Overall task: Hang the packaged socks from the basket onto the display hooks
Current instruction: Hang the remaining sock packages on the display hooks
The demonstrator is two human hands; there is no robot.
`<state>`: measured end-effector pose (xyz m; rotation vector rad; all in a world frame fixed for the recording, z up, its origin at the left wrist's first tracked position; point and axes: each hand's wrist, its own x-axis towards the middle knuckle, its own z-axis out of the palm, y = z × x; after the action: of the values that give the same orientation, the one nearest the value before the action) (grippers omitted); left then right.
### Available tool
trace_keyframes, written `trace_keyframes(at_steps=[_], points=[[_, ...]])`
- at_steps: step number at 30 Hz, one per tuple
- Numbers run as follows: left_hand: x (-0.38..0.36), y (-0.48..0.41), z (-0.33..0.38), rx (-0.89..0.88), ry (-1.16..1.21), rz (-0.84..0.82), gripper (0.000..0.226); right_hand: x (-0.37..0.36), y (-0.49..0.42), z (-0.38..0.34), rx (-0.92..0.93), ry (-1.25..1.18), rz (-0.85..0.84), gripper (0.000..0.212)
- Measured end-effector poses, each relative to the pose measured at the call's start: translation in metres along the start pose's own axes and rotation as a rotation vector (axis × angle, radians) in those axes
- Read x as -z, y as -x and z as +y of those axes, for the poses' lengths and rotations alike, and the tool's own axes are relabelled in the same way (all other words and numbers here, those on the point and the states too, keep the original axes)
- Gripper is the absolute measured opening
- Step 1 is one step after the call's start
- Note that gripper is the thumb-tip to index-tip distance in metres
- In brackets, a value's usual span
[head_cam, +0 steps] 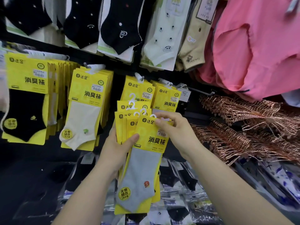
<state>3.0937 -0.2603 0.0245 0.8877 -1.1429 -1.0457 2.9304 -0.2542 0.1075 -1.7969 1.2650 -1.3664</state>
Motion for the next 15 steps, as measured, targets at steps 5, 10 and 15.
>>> trace_keyframes(at_steps=[5, 10, 15], points=[[0.001, 0.002, 0.004, -0.074, -0.04, 0.025, 0.033, -0.005, -0.008, -0.001, -0.203, -0.267, 0.032, 0.011], [0.007, -0.005, 0.004, -0.075, -0.039, 0.088, 0.022, 0.016, -0.03, 0.0, -0.188, -0.279, 0.173, 0.012], [0.022, -0.016, 0.005, -0.113, -0.143, 0.105, 0.023, 0.045, -0.075, 0.0, -0.154, -0.248, 0.421, 0.012]])
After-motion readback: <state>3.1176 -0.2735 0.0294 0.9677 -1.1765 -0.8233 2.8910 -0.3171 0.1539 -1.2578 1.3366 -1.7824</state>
